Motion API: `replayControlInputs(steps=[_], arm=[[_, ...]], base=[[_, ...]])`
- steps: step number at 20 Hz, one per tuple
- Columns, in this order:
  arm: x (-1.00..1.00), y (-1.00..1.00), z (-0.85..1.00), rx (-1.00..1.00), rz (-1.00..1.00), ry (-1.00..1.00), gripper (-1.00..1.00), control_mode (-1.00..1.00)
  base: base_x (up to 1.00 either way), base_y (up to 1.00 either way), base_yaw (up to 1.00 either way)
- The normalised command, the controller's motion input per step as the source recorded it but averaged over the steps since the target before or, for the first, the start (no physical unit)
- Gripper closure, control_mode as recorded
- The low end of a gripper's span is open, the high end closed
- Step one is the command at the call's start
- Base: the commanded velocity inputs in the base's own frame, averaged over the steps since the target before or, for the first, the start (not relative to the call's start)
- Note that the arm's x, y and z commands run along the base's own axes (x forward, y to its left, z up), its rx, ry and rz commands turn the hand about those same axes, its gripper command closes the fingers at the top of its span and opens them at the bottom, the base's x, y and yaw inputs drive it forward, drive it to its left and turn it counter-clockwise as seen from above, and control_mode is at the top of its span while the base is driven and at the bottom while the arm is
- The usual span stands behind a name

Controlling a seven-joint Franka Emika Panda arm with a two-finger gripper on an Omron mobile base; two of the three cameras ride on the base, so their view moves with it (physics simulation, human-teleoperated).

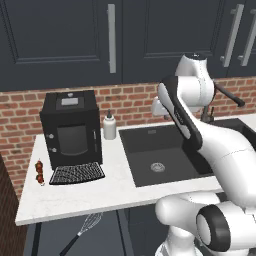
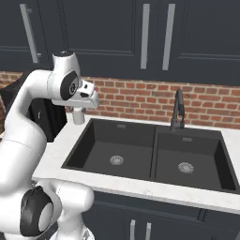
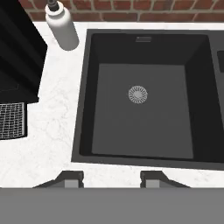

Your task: Pick the whisk from the drawer and place it on the counter.

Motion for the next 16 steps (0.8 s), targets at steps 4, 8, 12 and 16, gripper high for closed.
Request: replayControlInputs(steps=[4,8,12,16], arm=[[-0.3,0.0,0.0,0.0,0.03,-0.04,-1.0,-1.0],[-0.69,0.3,-0.04,-0.03,0.14,-0.04,-1.0,-1.0],[-0.69,0.69,-0.13,-0.19,0.23,-0.03,-1.0,-1.0],[-0.77,0.91,-0.23,-0.27,0.28,-0.03,-1.0,-1.0]], base=[[0.0,0.0,0.0],[0.0,0.0,0.0],[0.0,0.0,0.0],[0.0,0.0,0.0]])
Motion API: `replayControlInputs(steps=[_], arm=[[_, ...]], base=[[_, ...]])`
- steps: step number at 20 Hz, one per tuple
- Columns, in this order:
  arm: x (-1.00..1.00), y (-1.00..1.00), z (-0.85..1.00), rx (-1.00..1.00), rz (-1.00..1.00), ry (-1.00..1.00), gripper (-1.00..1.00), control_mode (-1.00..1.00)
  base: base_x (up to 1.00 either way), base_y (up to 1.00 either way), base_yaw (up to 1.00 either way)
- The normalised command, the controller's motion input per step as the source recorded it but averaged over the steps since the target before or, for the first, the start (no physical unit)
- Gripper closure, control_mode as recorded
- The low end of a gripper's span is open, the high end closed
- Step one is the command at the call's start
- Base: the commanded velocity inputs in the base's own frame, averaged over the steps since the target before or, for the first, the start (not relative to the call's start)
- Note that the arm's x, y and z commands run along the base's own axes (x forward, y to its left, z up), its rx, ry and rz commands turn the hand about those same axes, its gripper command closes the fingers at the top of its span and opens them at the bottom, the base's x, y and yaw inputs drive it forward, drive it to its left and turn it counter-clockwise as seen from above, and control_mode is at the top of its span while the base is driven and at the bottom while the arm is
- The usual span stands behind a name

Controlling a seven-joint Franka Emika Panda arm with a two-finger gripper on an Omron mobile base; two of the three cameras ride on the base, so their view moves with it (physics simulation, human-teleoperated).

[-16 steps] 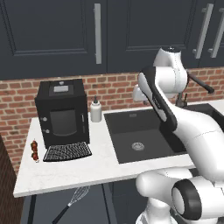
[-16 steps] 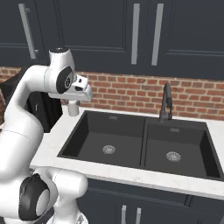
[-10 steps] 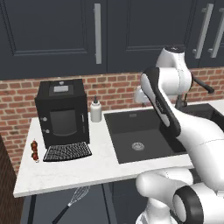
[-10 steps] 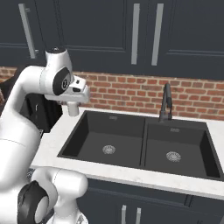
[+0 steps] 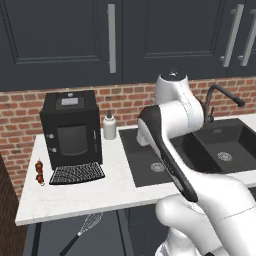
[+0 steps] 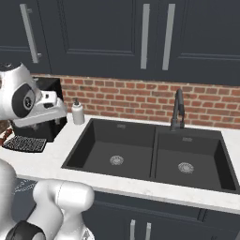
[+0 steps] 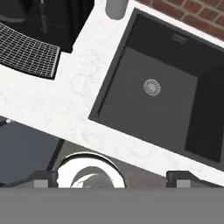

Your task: Pick the whisk from the drawer and place it on the counter.

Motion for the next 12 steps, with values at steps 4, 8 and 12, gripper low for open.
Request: replayControlInputs(steps=[4,8,12], arm=[[-0.81,1.0,-0.31,-0.34,0.32,-0.02,-1.0,-1.0],[-0.7,1.0,-0.33,-0.34,0.33,0.0,-1.0,-1.0],[-0.62,1.0,-0.31,-0.34,0.34,0.0,-1.0,-1.0]], base=[[0.0,0.0,0.0],[0.0,0.0,0.0],[0.0,0.0,0.0]])
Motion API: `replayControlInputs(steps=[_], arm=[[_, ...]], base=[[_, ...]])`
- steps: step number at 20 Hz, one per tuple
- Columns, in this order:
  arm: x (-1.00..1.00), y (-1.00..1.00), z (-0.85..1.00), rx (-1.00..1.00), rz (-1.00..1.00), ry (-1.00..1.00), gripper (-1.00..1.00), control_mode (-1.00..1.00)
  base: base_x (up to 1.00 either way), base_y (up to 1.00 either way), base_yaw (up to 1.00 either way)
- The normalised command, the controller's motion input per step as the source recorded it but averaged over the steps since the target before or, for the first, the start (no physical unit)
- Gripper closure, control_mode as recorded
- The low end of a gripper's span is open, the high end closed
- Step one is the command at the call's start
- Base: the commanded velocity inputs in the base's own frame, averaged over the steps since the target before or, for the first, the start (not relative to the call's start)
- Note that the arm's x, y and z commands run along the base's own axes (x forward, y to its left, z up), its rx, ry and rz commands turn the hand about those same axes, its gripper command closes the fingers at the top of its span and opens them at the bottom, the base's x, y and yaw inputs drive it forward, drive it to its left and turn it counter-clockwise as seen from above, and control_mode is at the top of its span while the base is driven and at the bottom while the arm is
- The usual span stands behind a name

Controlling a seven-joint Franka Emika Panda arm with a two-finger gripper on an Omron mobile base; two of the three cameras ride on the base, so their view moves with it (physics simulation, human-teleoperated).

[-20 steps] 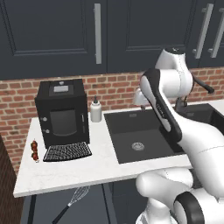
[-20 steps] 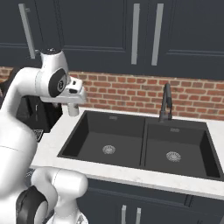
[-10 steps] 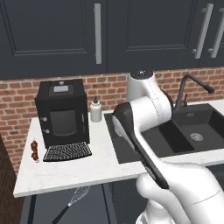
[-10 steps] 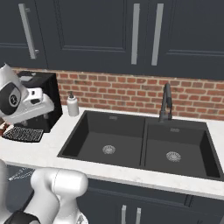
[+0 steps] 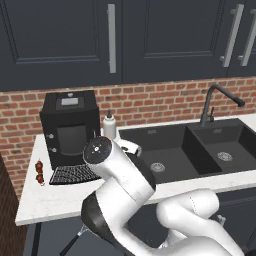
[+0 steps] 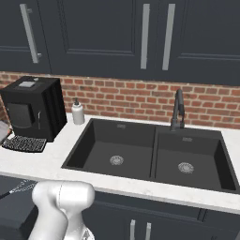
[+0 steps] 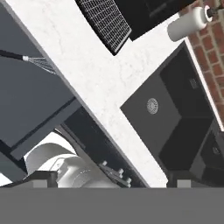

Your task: Pick the whisk from the drawer and place it on the counter.

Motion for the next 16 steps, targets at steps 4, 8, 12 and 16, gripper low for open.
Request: replayControlInputs(steps=[4,8,12,16], arm=[[-0.71,1.0,-0.3,-0.32,0.31,0.0,-1.0,-1.0],[-0.89,0.93,-0.31,-0.27,0.24,-0.1,-1.0,-1.0],[-0.64,0.97,-0.35,-0.2,0.18,-0.09,-1.0,-1.0],[-0.27,0.55,-0.36,-0.02,0.09,0.06,-1.0,-1.0]], base=[[0.0,0.0,0.0],[0.0,0.0,0.0],[0.0,0.0,0.0],[0.0,0.0,0.0]])
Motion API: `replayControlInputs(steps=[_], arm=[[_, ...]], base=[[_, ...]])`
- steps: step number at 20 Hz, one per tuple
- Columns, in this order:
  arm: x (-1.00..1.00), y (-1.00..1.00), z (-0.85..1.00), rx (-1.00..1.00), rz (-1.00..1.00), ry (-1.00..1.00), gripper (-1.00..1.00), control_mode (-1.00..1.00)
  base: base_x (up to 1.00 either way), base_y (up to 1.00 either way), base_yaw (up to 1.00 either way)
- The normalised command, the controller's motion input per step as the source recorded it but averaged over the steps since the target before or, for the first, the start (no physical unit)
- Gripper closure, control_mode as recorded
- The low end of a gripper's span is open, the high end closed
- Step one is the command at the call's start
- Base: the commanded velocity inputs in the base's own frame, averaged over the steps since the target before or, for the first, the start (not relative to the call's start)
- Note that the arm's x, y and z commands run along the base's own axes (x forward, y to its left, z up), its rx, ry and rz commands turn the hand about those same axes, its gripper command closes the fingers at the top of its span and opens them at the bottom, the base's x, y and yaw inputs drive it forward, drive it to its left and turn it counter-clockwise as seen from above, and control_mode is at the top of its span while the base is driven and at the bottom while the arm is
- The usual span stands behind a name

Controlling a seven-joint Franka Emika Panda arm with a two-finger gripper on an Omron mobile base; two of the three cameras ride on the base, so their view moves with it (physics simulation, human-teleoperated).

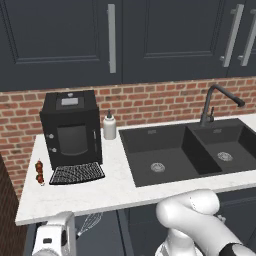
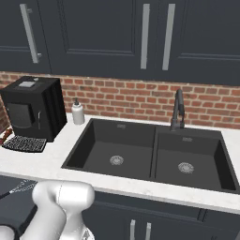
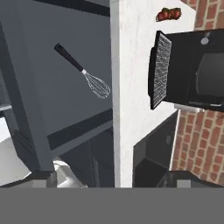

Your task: Pick the whisk from the drawer and place it on the counter.

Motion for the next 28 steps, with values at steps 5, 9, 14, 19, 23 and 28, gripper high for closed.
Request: replayControlInputs(steps=[5,9,14,19,23,28], arm=[[0.0,0.15,-0.08,0.0,0.01,0.26,-1.0,-1.0],[0.0,0.03,-0.08,0.0,0.0,0.24,-1.0,-1.0],[0.01,0.05,-0.23,0.0,0.0,0.14,-1.0,-1.0],[0.11,0.01,-0.49,0.0,0.0,0.15,-1.0,-1.0],[0.38,0.0,-0.49,0.0,0.0,0.14,-1.0,-1.0],[0.42,0.0,-0.35,0.0,0.0,0.1,-1.0,-1.0]], base=[[0.0,0.0,0.0],[0.0,0.0,0.0],[0.0,0.0,0.0],[0.0,0.0,0.0],[0.0,0.0,0.0],[0.0,0.0,0.0]])
